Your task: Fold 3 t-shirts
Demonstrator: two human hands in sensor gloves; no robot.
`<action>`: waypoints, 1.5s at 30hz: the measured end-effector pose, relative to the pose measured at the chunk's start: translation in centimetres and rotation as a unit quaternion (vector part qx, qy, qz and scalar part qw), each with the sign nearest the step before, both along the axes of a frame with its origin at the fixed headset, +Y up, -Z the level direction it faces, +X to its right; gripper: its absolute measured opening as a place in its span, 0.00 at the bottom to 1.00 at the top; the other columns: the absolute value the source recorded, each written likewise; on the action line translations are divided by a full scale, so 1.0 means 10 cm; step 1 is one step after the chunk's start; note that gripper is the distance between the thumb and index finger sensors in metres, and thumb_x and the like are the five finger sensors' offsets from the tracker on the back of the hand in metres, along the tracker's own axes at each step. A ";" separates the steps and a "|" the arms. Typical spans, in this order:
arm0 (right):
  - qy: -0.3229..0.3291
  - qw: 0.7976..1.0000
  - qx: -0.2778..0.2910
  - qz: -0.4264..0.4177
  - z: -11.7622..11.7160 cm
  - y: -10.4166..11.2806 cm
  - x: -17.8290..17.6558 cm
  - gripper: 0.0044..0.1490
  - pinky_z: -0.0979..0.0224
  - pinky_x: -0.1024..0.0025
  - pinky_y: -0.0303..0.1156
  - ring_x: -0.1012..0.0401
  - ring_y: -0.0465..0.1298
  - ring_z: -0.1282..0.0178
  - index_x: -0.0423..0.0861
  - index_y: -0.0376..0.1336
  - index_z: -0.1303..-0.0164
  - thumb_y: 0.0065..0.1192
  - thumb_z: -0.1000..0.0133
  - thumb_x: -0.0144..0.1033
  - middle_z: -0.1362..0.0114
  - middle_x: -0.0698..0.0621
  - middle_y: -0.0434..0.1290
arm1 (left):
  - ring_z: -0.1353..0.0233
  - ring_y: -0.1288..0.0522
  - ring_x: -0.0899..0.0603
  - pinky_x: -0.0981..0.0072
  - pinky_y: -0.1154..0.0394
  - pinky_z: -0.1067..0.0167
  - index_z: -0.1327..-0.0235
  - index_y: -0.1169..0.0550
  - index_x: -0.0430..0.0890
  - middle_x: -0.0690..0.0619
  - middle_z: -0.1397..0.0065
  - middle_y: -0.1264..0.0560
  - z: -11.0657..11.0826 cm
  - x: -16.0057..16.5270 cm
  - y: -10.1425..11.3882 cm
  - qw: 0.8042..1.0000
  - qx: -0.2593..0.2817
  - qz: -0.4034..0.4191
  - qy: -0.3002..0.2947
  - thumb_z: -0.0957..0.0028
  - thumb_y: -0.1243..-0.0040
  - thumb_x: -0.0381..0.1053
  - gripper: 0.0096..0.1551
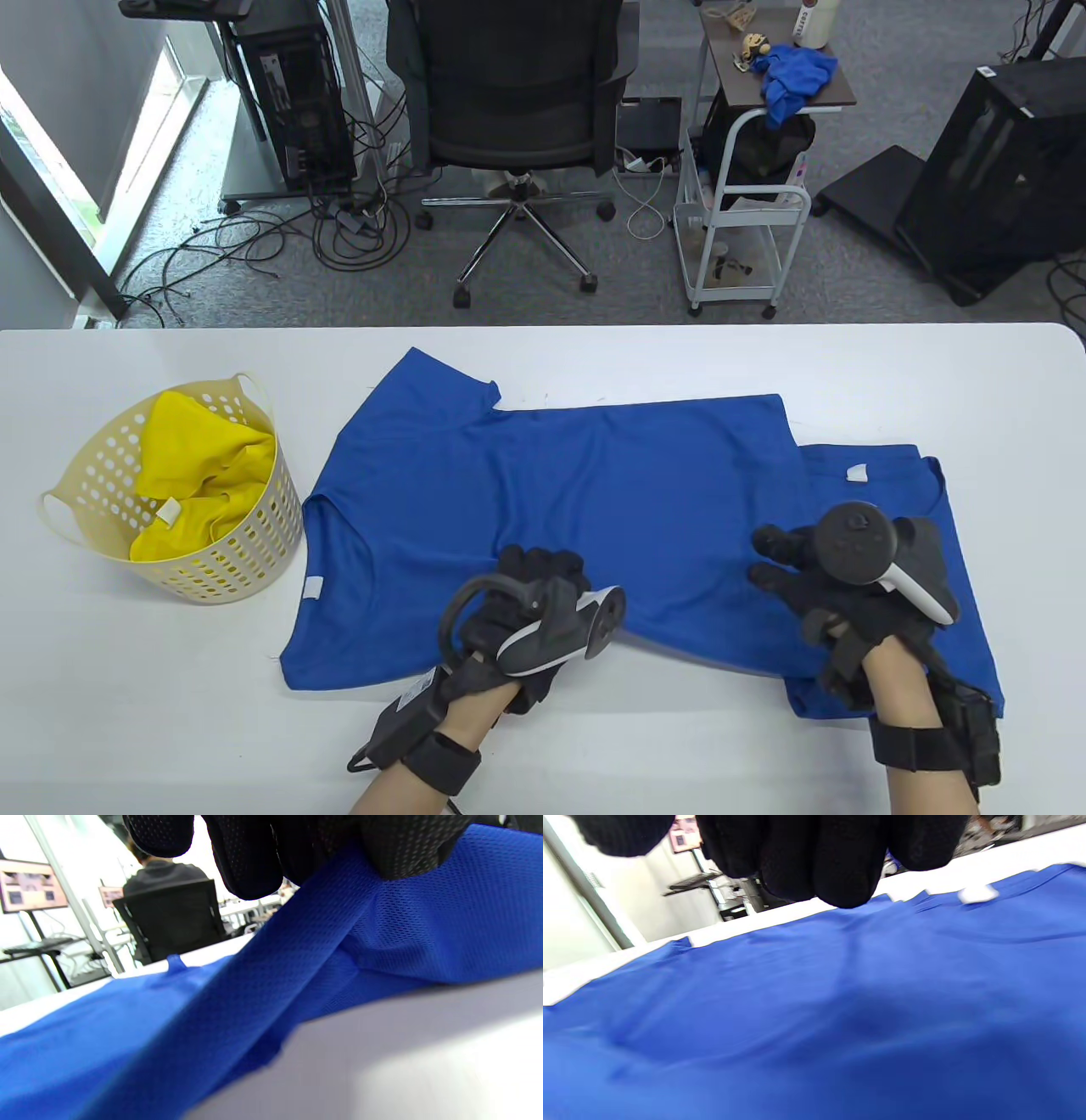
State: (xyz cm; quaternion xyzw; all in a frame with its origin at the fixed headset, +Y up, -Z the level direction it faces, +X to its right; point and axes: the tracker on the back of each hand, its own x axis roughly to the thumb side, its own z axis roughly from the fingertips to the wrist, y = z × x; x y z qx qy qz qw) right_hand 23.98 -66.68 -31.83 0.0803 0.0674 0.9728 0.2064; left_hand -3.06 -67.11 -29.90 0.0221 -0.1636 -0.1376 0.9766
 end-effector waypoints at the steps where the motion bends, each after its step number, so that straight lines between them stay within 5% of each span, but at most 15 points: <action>1: 0.013 1.000 0.000 -0.016 -0.01 -0.09 -0.10 0.35 0.29 0.41 0.65 0.46 0.74 0.32 0.52 0.65 0.34 0.59 0.50 0.56 0.28 0.48 0.72 | 0.29 0.26 0.51 0.46 0.33 0.25 0.52 0.21 0.59 0.63 0.28 0.30 -0.03 0.04 0.11 1.000 0.017 0.002 0.002 0.55 0.42 0.64 0.21; 6: 0.055 0.998 0.000 -0.023 0.04 -0.33 -0.37 0.42 0.28 0.40 0.62 0.42 0.68 0.27 0.51 0.59 0.28 0.51 0.52 0.60 0.23 0.45 0.65 | 0.29 0.26 0.51 0.46 0.32 0.26 0.52 0.20 0.59 0.63 0.28 0.30 -0.13 0.31 0.48 0.998 0.054 0.005 0.019 0.55 0.42 0.64 0.21; 14: 0.060 0.995 0.047 -0.060 0.14 -0.27 -0.37 0.53 0.26 0.38 0.59 0.40 0.64 0.24 0.49 0.56 0.26 0.48 0.57 0.69 0.20 0.44 0.62 | 0.30 0.25 0.51 0.47 0.31 0.26 0.52 0.20 0.59 0.63 0.29 0.29 -0.31 0.77 0.95 0.995 0.062 0.051 0.064 0.55 0.42 0.65 0.21; 25: 0.046 0.997 0.068 -0.014 0.19 -0.32 -0.46 0.58 0.26 0.34 0.56 0.39 0.62 0.23 0.43 0.51 0.24 0.57 0.56 0.68 0.18 0.41 0.57 | 0.31 0.24 0.52 0.48 0.30 0.27 0.52 0.19 0.58 0.62 0.29 0.28 -0.27 1.27 1.09 0.993 0.067 0.071 0.064 0.54 0.42 0.65 0.22; 33: -0.036 0.989 0.130 0.053 0.21 -0.39 -0.56 0.33 0.30 0.38 0.63 0.45 0.74 0.33 0.48 0.64 0.35 0.64 0.49 0.49 0.29 0.47 0.72 | 0.32 0.24 0.52 0.49 0.30 0.28 0.53 0.19 0.57 0.61 0.30 0.28 -0.03 0.95 1.47 0.986 0.103 0.093 0.096 0.53 0.43 0.65 0.22; 45: -0.059 0.982 0.114 0.137 0.12 -0.58 -0.46 0.26 0.30 0.39 0.64 0.47 0.76 0.36 0.52 0.69 0.42 0.66 0.50 0.46 0.33 0.49 0.75 | 0.32 0.24 0.51 0.48 0.30 0.28 0.53 0.19 0.57 0.61 0.30 0.28 0.08 -0.06 1.74 0.969 0.137 0.113 0.172 0.53 0.44 0.65 0.22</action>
